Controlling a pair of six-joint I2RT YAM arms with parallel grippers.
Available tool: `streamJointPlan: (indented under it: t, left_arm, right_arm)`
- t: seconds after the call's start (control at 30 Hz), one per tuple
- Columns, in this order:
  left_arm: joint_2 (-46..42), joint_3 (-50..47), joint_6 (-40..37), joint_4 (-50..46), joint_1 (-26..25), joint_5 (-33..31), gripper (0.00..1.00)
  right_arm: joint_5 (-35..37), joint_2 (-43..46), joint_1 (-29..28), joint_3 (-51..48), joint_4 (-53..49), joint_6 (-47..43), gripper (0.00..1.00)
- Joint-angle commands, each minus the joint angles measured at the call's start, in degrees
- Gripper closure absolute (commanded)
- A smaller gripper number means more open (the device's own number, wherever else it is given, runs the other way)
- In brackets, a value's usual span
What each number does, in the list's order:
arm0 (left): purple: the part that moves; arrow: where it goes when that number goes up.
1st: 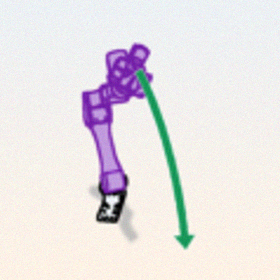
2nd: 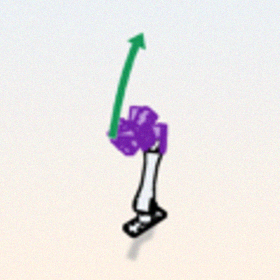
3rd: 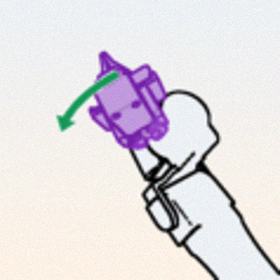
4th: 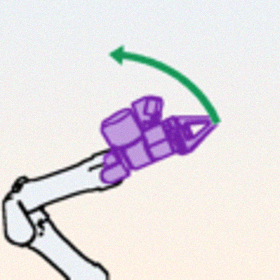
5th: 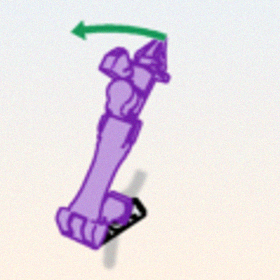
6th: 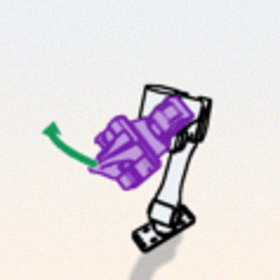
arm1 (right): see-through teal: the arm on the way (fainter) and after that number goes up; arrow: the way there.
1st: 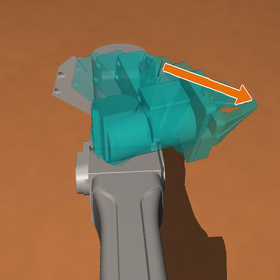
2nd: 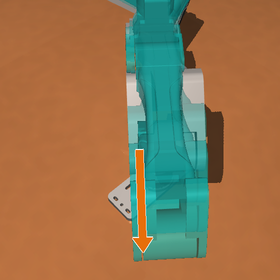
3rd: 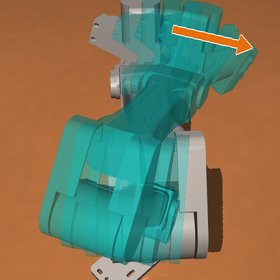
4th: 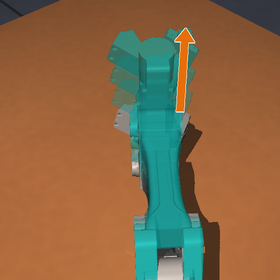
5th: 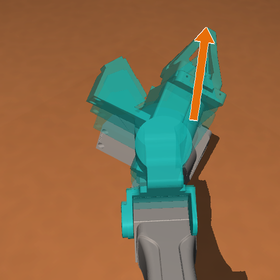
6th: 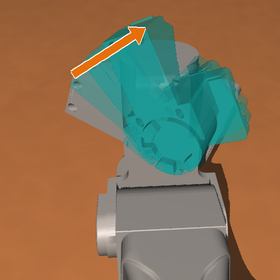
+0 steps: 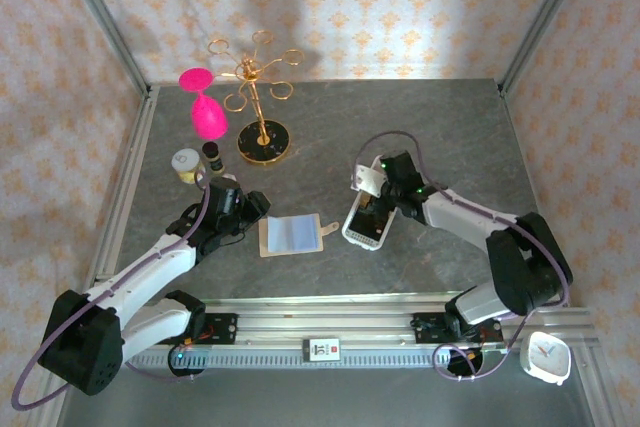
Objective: Put the credit cards into the card holder
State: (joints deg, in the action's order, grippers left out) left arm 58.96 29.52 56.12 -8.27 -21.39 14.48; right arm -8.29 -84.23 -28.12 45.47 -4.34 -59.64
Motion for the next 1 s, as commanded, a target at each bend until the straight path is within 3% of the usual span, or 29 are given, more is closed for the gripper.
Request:
streamJointPlan:
  t: [0.0,0.3,0.97]
  left_arm:
    - [-1.35,-0.24,0.57,-0.30,-0.65,-1.47,0.57]
    - [-1.92,-1.56,1.03,0.36,-0.66,-1.56,0.57]
    - [-2.88,-2.27,1.05,0.27,-0.65,-1.43,0.57]
  right_arm:
    - [0.86,-1.51,-0.98,2.15,0.72,-0.12,0.08]
    - [4.37,-4.02,-1.64,1.25,4.63,-0.83,0.11]
    - [3.86,-1.36,-2.78,0.50,0.61,-3.06,0.53]
